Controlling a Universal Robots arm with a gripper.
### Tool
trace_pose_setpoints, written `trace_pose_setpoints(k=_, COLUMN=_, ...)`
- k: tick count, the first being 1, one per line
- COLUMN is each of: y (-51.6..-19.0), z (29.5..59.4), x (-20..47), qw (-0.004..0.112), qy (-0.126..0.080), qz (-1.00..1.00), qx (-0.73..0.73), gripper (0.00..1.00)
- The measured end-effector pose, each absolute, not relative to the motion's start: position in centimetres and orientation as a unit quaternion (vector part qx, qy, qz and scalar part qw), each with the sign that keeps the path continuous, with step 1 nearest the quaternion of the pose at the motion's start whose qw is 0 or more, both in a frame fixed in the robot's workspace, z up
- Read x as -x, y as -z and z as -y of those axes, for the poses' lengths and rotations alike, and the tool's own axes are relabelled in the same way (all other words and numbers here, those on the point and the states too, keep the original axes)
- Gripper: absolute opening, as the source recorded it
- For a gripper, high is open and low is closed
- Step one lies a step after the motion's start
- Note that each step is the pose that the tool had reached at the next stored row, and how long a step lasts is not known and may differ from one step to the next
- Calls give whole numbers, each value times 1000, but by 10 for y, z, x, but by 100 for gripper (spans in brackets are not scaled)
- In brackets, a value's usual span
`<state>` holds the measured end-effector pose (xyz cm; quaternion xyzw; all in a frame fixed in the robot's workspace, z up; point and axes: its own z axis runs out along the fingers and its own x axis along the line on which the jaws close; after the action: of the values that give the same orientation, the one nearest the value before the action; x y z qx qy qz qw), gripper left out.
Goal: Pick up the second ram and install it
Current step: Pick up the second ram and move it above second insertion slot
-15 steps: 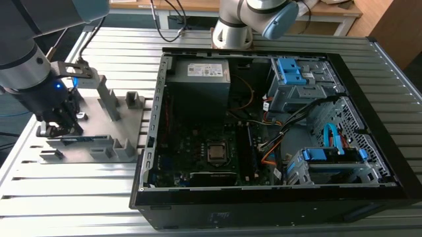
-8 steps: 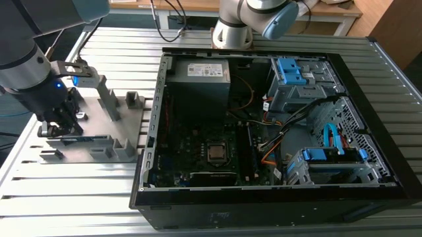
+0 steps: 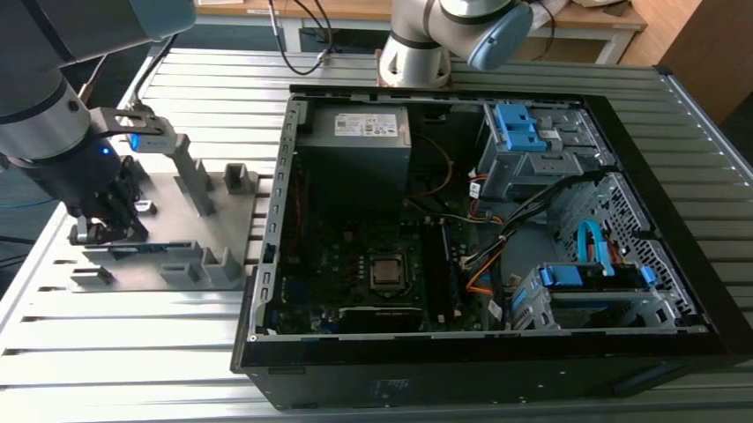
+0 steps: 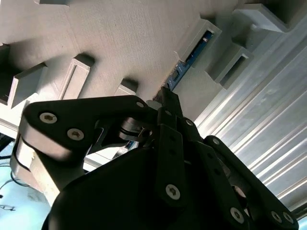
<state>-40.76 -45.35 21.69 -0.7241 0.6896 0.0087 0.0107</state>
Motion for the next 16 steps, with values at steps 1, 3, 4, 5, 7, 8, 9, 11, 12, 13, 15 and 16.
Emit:
trace_pose_setpoints(k=1, y=-217, z=453, x=408, qw=11, qy=-9, qz=-687, qx=726, gripper=10)
trace_pose_setpoints(k=3, y=-217, z=453, x=408, qw=11, qy=-9, qz=-682, qx=731, gripper=10)
trace_pose_setpoints(k=4, y=-217, z=453, x=408, qw=11, qy=-9, qz=-680, qx=733, gripper=10)
trace_pose_setpoints(k=5, y=-217, z=453, x=408, qw=11, qy=-9, qz=-678, qx=735, gripper=10)
trace_pose_setpoints(k=7, y=-217, z=453, x=408, qw=10, qy=-9, qz=-673, qx=739, gripper=10)
trace_pose_setpoints(k=8, y=-217, z=453, x=408, qw=10, qy=-9, qz=-671, qx=741, gripper=10)
trace_pose_setpoints(k=9, y=-217, z=453, x=408, qw=10, qy=-9, qz=-669, qx=744, gripper=10)
trace_pose_setpoints(k=11, y=-217, z=453, x=408, qw=10, qy=-9, qz=-664, qx=748, gripper=10)
trace_pose_setpoints(k=12, y=-217, z=453, x=408, qw=10, qy=-9, qz=-661, qx=750, gripper=10)
trace_pose_setpoints(k=13, y=-217, z=453, x=408, qw=10, qy=-9, qz=-659, qx=752, gripper=10)
trace_pose_setpoints(k=15, y=-217, z=453, x=408, qw=10, qy=-9, qz=-654, qx=756, gripper=10)
trace_pose_setpoints(k=16, y=-217, z=453, x=408, qw=10, qy=-9, qz=-652, qx=758, gripper=10)
